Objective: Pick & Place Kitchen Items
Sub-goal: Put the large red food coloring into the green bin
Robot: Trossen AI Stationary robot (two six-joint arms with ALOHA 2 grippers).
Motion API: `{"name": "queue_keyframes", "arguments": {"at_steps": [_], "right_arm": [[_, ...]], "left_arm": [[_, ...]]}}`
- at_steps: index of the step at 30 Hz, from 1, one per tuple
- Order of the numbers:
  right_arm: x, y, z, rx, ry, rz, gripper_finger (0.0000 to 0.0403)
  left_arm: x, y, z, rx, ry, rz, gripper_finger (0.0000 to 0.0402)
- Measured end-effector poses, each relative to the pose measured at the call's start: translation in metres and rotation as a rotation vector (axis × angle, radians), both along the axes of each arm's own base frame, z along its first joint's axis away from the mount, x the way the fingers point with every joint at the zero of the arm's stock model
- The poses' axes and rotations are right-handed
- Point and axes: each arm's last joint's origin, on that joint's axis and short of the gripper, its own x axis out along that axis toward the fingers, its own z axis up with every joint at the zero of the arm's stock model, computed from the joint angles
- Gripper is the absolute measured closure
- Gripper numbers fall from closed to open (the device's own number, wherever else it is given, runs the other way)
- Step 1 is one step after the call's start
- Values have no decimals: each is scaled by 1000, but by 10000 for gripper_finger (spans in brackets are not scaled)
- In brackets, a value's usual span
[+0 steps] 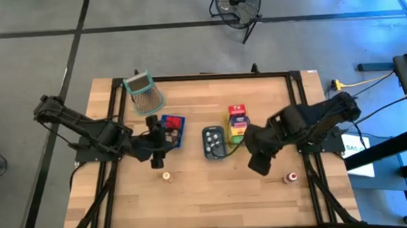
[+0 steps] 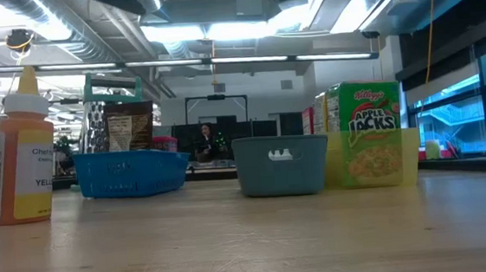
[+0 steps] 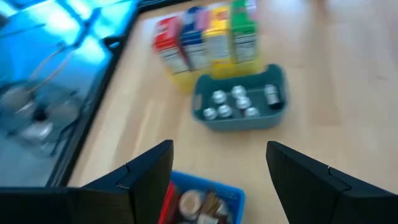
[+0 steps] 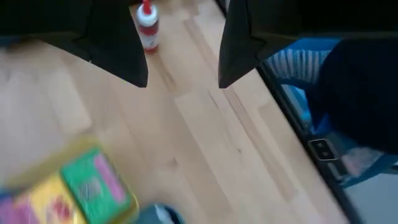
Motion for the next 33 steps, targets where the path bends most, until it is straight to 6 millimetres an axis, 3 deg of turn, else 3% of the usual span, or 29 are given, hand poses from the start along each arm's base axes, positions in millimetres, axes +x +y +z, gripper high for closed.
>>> {"name": "queue_keyframes", "arguments": {"at_steps": [10, 17, 27, 33], "right_arm": [[-19, 39, -45, 19, 251, -374, 203], [-39, 61, -74, 48, 491, -537, 191], [-54, 74, -90, -21, 554, -631, 143], [-64, 82, -96, -62, 553, -628, 139]], "left_arm": [[12, 16, 1, -75, 73, -235, 149], [12, 13, 0, -156, 111, -414, 149], [7, 0, -1, -208, 139, -535, 149], [6, -1, -1, -199, 148, -562, 149]]}}
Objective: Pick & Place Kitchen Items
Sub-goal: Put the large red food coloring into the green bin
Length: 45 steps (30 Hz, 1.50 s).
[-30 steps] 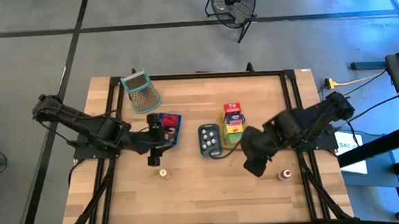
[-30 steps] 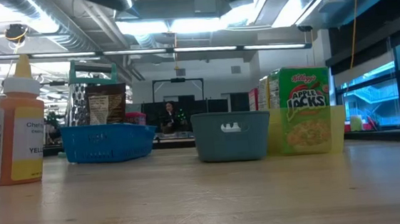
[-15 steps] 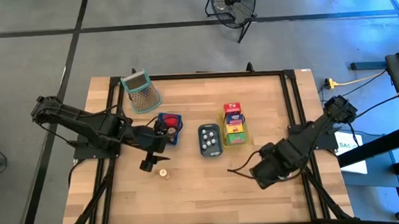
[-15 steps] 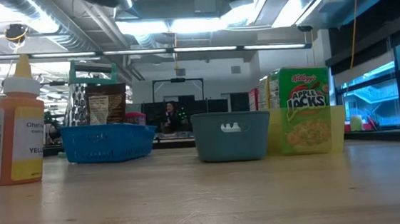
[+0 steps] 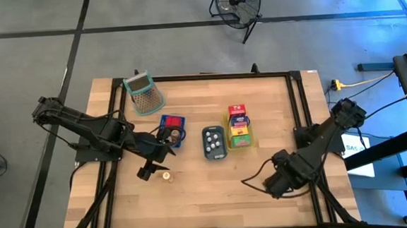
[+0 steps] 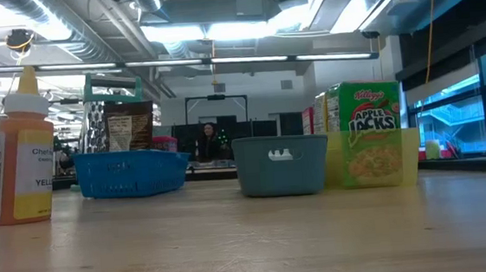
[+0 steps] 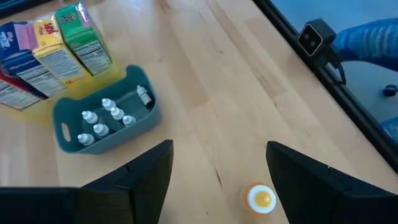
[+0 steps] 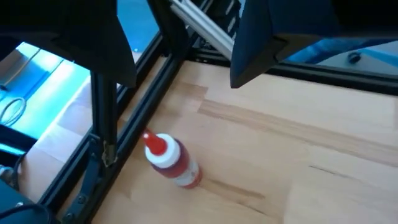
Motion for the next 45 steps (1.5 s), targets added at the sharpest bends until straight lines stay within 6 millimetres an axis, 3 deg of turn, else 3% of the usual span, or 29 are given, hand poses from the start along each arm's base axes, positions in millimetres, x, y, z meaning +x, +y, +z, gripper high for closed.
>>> {"name": "queue_keyframes", "arguments": {"at_steps": [11, 31, 45], "right_arm": [[-16, -3, -25, -72, 82, 5, 141], [-37, -24, -56, -20, -61, 6, 141], [-55, -23, -106, -9, -95, 120, 141]], "left_arm": [[3, 8, 1, 37, -20, -39, 149], [8, 26, 1, -23, -4, 8, 149], [14, 25, 8, -94, -91, 52, 149]]}}
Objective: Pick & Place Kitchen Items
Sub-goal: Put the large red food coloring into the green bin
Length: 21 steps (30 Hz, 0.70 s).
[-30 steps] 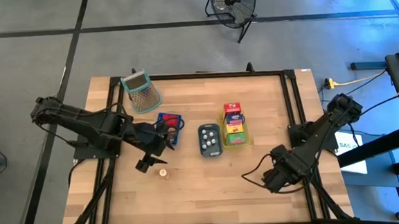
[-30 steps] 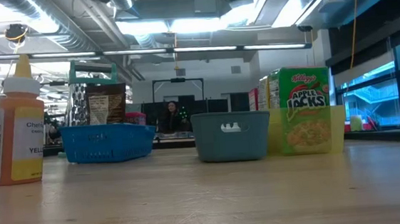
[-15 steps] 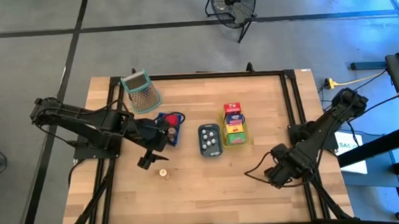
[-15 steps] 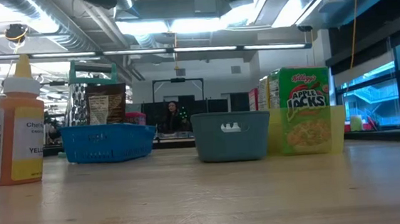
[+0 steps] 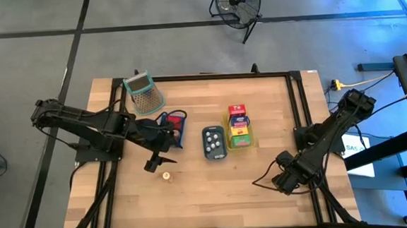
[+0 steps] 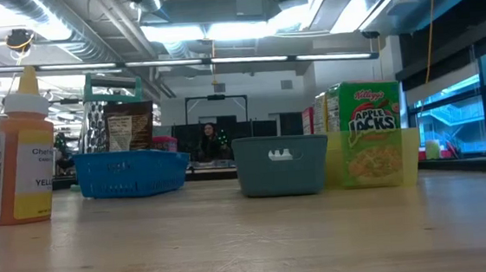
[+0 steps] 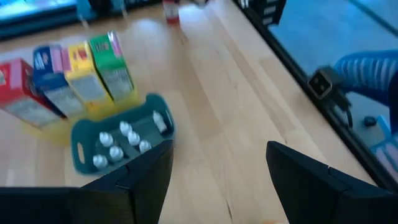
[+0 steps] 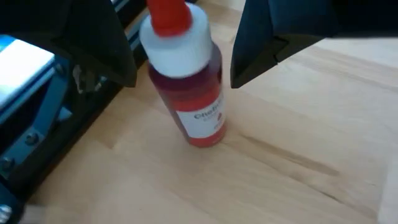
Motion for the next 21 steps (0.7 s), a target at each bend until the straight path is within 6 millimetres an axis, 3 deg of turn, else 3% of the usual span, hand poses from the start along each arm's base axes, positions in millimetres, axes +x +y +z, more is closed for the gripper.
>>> {"name": "queue_keyframes", "arguments": {"at_steps": [9, 21], "right_arm": [[-2, -3, -14, 8, -17, 49, 141], [3, 1, -15, 28, -97, 58, 141]], "left_arm": [[5, -1, 8, 12, -106, -6, 149], [7, 9, 8, 35, -110, 54, 149]]}}
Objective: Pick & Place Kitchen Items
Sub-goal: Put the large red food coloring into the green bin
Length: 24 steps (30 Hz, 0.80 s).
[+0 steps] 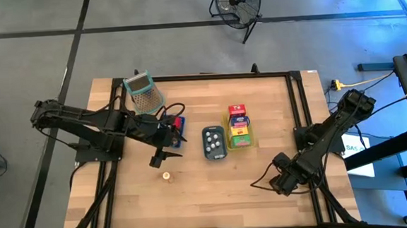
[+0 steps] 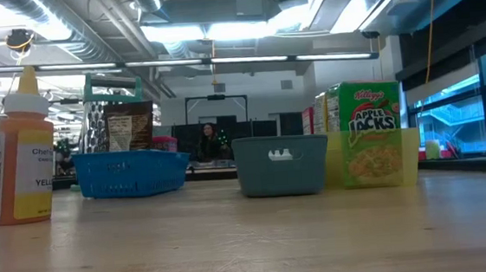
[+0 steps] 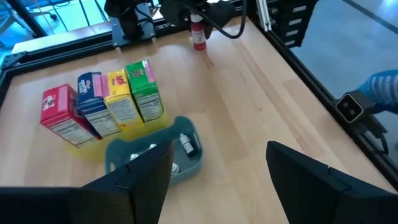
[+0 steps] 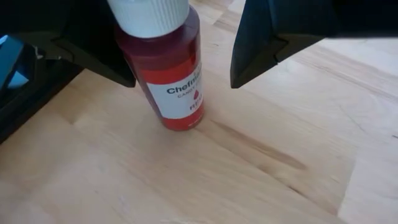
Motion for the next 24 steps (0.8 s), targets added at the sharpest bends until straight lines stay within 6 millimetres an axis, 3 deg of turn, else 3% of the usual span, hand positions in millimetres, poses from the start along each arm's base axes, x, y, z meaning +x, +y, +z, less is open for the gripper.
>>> {"name": "queue_keyframes", "arguments": {"at_steps": [9, 24], "right_arm": [[0, 0, 0, 0, 0, -9, 144], [2, 2, 0, 17, -14, -16, 182]], "left_arm": [[-1, -3, -1, -12, 19, -3, 149], [-3, -9, -1, -35, 25, -14, 149]]}}
